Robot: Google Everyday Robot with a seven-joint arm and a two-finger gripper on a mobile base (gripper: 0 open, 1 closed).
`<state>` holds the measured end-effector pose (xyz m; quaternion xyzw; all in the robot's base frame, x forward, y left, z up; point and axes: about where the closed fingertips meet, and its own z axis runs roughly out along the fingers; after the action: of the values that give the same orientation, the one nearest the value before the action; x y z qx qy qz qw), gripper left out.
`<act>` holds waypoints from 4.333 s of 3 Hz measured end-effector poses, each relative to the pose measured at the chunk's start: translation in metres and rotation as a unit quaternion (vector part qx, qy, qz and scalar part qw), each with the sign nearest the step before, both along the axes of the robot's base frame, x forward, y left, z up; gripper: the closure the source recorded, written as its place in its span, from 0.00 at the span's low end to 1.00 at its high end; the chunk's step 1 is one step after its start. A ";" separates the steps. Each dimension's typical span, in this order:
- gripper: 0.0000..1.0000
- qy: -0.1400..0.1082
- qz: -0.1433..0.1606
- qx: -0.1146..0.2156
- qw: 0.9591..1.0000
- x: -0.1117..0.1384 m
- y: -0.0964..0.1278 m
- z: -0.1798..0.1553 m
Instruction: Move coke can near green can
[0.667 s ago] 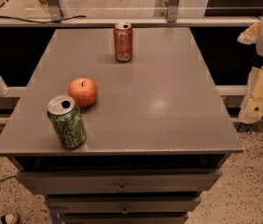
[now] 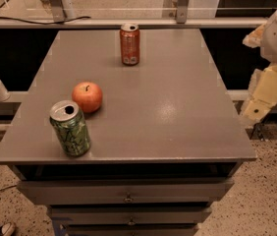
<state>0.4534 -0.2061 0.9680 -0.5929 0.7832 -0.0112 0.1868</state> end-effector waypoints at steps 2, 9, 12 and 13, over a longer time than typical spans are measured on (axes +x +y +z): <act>0.00 -0.009 0.003 0.145 0.989 0.063 0.068 -0.015; 0.00 -0.091 -0.038 0.327 0.940 0.211 0.212 -0.053; 0.00 -0.116 -0.075 0.391 0.910 0.289 0.227 -0.080; 0.00 -0.130 -0.079 0.423 0.893 0.308 0.243 -0.074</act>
Offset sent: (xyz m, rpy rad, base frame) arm 0.1032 0.1172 -0.0148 0.4870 -0.0339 0.0194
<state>0.7617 0.0372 0.8936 -0.3878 0.7268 0.2297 0.5183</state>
